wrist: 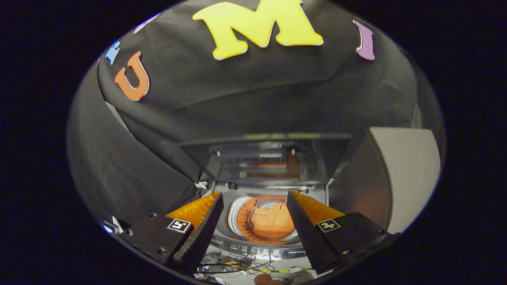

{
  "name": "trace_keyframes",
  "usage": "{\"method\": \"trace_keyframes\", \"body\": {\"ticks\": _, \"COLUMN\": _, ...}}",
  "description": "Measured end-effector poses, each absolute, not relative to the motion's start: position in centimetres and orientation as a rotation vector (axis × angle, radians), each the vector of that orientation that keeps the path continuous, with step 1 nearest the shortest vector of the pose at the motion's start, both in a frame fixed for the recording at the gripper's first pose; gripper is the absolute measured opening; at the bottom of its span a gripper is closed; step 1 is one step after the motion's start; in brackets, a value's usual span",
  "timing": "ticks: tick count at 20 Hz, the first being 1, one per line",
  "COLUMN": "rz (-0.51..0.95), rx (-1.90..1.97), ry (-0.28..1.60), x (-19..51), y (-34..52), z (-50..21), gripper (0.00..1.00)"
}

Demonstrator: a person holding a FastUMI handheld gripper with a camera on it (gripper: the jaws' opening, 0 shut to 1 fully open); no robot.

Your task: Put the clothes into the washing machine and then close the washing machine lid.

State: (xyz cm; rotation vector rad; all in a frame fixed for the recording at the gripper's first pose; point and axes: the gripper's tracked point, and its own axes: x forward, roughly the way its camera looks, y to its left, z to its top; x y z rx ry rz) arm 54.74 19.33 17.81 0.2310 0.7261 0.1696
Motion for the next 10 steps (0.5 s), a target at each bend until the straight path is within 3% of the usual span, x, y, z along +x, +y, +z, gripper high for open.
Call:
{"method": "trace_keyframes", "body": {"ticks": 4, "rz": 0.168, "rx": 0.22, "ry": 0.656, "x": 55.5, "y": 18.4, "z": 22.2, "gripper": 1.0}}
{"method": "trace_keyframes", "body": {"ticks": 10, "rz": 0.186, "rx": 0.262, "ry": 0.672, "x": 58.4, "y": 17.9, "z": 21.7, "gripper": 1.0}}
